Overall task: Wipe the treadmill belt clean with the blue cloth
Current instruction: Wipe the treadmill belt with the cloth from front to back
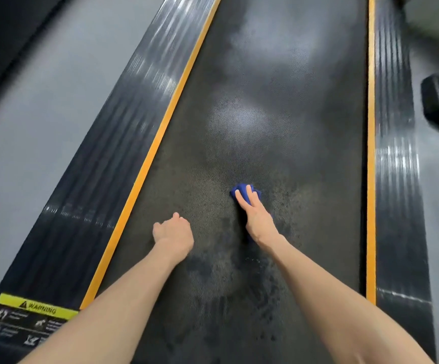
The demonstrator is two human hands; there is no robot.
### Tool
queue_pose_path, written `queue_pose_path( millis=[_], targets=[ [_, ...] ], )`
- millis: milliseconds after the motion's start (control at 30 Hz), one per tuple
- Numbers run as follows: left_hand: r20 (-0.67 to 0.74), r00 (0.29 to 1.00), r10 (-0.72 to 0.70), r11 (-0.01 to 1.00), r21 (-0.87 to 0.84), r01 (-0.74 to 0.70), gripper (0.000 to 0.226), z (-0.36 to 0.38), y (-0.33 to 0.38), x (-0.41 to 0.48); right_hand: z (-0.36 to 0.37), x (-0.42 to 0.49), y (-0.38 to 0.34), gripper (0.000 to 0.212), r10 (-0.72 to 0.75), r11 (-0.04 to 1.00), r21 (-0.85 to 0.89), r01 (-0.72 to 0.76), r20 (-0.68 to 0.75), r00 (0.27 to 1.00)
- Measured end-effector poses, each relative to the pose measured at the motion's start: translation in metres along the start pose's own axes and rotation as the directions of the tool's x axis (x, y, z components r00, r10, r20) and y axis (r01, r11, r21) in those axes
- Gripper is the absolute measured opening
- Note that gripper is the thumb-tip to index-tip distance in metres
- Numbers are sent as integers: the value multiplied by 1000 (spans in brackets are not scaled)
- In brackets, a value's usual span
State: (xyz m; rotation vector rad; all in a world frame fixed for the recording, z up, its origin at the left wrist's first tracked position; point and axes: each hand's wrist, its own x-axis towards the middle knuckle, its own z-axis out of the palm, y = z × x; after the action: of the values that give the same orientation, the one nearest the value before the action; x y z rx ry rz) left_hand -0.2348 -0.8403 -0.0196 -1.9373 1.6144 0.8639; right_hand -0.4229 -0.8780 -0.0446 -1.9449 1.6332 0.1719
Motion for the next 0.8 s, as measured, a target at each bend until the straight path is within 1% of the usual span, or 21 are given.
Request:
queue_pose_path(
  millis=[67,200,267,300,367,433,500,533,600,667,733,767,800],
  targets=[
    [-81,997,-9,1000,18,10,33,-10,14,1,12,3,4,81,-2,998,56,6,-76,997],
    [-204,979,4,992,125,22,27,1,29,1,27,6,12,78,-56,996,52,66,-178,982],
    [-240,970,47,979,206,3,26,17,28,-3,32,7,18,80,-75,996,31,83,-204,976],
    [-272,959,82,971,238,-16,25,21,24,-1,33,13,23,82,-78,996,14,84,-240,968],
    [-337,931,143,965,256,-55,23,15,17,4,19,37,25,83,-50,999,-7,51,-308,950],
    [-393,906,158,975,208,-79,33,4,9,16,4,67,24,77,-6,1000,13,12,-365,931],
    [-410,902,137,989,100,-105,46,-7,0,26,0,89,22,72,-1,1000,4,3,-411,912],
    [-423,897,131,991,48,-122,49,-12,-5,31,2,98,23,70,-1,1000,2,2,-447,895],
    [-436,889,142,986,-12,-164,48,-10,-16,38,6,107,27,66,-4,1000,-9,-1,-480,877],
    [-446,877,176,978,-22,-208,42,0,-28,38,4,112,31,61,-22,998,-58,-6,-472,882],
    [-470,858,205,966,-45,-256,35,9,-36,33,6,108,25,63,-85,992,-123,31,-465,881],
    [-478,851,216,958,-65,-280,32,13,-40,30,14,101,14,65,-144,986,-145,86,-456,878],
    [-484,846,222,952,-81,-296,30,16,-45,26,26,92,0,66,-237,969,-170,179,-435,869]
  ],
)
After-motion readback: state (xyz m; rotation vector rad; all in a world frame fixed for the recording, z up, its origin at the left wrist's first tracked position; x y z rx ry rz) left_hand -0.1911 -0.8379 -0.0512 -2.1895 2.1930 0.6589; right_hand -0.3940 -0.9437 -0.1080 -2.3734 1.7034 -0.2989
